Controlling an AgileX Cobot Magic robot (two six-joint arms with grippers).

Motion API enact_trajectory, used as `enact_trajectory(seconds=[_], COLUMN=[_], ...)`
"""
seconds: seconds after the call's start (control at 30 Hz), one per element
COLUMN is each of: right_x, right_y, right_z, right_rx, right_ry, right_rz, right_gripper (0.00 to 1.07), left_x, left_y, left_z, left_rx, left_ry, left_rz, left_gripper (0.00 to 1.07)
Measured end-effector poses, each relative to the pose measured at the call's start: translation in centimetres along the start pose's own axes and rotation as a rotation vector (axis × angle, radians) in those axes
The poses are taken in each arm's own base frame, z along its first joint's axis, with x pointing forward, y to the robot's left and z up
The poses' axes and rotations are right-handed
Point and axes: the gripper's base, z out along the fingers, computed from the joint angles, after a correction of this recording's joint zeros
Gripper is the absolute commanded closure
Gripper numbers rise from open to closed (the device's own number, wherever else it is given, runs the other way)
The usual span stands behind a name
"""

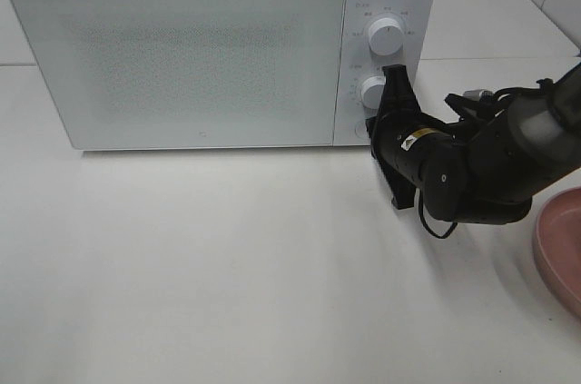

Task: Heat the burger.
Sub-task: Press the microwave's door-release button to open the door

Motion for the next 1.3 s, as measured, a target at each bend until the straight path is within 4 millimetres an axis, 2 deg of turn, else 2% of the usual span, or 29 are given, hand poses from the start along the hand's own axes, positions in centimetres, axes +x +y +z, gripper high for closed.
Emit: enact_trajectory(seconds=[0.17, 0.47, 1.3], right_x=[0.3, 0.4, 0.3], right_y=[-0.6, -0.5, -0.6], right_z=[0.9, 1.3, 1.7], right_rx=[0.02, 0.011, -0.028], right_ry=[0.002, 0.0, -0.033], right_rz=[-0.003, 0.001, -0.037], right_gripper=[1.07, 1.07, 1.07], left_x=[0.0, 0.0, 0.0], left_y=[0.0, 0.0, 0.0], left_z=[0.0, 0.0, 0.0], left_rx=[0.0, 0.0, 0.0], left_ry=[0.0, 0.0, 0.0], left_rz=[0.0, 0.0, 0.0], left_gripper=[0.07, 0.07, 0.07])
